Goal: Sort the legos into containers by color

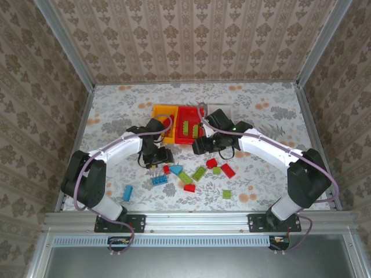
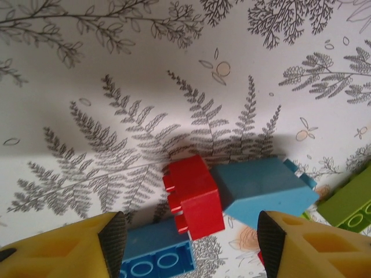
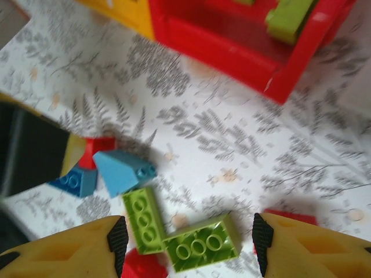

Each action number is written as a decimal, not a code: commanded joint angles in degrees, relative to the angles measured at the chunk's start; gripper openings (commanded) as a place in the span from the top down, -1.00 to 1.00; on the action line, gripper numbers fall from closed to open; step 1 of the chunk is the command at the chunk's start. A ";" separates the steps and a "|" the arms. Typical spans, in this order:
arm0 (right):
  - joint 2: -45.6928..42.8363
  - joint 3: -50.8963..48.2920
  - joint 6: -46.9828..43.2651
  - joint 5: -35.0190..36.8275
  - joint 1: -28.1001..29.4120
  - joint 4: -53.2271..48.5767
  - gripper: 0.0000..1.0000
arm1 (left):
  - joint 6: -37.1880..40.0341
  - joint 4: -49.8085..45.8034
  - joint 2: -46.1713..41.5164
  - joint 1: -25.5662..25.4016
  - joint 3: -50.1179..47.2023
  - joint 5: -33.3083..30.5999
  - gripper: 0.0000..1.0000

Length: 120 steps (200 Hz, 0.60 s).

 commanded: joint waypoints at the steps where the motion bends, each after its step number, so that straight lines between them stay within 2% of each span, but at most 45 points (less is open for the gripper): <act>1: -3.01 -0.97 -0.99 -7.71 0.37 2.12 -0.25 | -2.68 0.07 1.75 -0.66 1.55 0.07 -0.24; 44: -3.21 -0.63 -0.77 -9.05 0.37 2.00 -0.26 | -4.02 1.35 5.06 -1.26 1.96 -0.31 -0.11; 120: -2.58 -0.63 -0.07 -10.54 0.37 3.13 -0.26 | -5.35 1.93 7.73 -3.12 1.88 -1.45 0.32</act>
